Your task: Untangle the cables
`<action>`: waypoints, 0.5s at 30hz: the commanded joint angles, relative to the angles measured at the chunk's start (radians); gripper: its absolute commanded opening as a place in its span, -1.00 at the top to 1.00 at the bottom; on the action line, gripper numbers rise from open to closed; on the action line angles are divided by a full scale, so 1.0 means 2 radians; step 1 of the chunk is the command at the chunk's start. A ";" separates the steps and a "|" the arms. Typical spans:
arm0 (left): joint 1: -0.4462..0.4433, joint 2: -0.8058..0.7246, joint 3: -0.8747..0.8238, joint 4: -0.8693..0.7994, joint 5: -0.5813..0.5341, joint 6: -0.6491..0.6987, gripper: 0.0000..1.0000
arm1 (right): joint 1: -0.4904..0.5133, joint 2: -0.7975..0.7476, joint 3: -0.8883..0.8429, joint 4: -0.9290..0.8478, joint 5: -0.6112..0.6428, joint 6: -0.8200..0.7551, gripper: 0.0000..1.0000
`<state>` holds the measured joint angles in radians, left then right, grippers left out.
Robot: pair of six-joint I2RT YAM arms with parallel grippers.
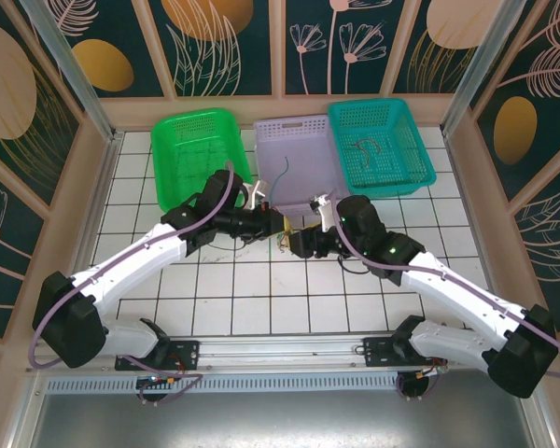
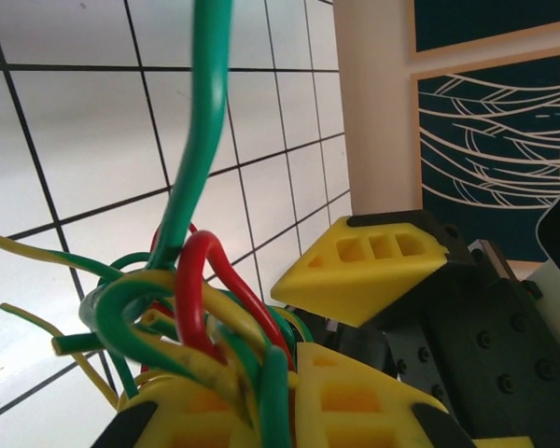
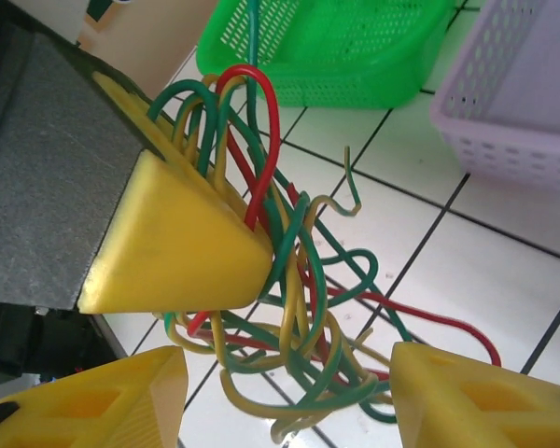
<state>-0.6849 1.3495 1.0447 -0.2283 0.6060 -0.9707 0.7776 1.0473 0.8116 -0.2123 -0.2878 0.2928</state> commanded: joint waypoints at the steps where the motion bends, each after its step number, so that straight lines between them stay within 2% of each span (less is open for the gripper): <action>1: 0.005 0.005 0.017 0.021 0.028 -0.018 1.00 | -0.003 0.006 -0.011 0.043 -0.005 -0.048 -0.20; 5: 0.005 0.013 0.015 0.049 0.048 -0.039 1.00 | -0.003 0.009 -0.032 0.088 -0.016 -0.033 -0.19; 7: 0.004 0.013 0.012 0.057 0.050 -0.044 1.00 | -0.003 0.023 -0.024 0.093 -0.023 -0.029 -0.08; 11: 0.006 0.017 0.021 0.052 0.045 -0.043 1.00 | -0.004 0.043 -0.012 0.093 -0.027 -0.022 0.53; 13: 0.009 0.017 0.031 0.035 0.033 -0.035 1.00 | -0.006 0.043 -0.010 0.081 -0.027 -0.020 0.94; 15: 0.017 0.012 0.047 -0.001 0.008 -0.014 1.00 | -0.011 0.040 -0.005 0.047 -0.015 -0.020 1.00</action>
<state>-0.6525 1.3972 1.0607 -0.2180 0.6102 -1.0286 0.7692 1.1183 0.7712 -0.0738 -0.3382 0.2478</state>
